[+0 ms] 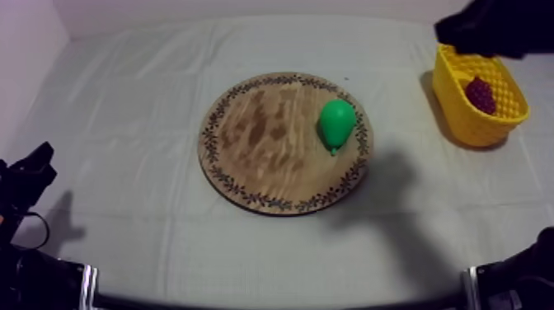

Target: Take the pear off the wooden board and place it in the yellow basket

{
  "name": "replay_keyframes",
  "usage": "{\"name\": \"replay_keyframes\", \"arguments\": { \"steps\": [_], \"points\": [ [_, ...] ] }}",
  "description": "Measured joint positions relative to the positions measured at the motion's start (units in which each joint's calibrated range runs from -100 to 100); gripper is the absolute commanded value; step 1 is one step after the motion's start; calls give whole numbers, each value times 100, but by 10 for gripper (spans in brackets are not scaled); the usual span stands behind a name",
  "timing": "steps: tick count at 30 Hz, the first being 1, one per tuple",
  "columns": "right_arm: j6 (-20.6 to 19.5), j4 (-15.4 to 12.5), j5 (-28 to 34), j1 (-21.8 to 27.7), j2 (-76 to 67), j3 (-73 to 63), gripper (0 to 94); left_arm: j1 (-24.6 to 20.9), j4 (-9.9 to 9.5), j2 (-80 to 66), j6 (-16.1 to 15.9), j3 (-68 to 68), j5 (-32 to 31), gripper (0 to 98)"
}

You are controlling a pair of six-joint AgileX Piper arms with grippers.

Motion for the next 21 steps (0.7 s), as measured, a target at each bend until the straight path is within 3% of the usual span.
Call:
{"name": "replay_keyframes", "arguments": {
  "steps": [15,21],
  "points": [
    [-798,-4,2368,-51,3367,-3095,3,0,0,0,0,0,0,1],
    [-967,-88,2721,30,4323,-3635,2,0,0,0,0,0,0,1]
  ]
}}
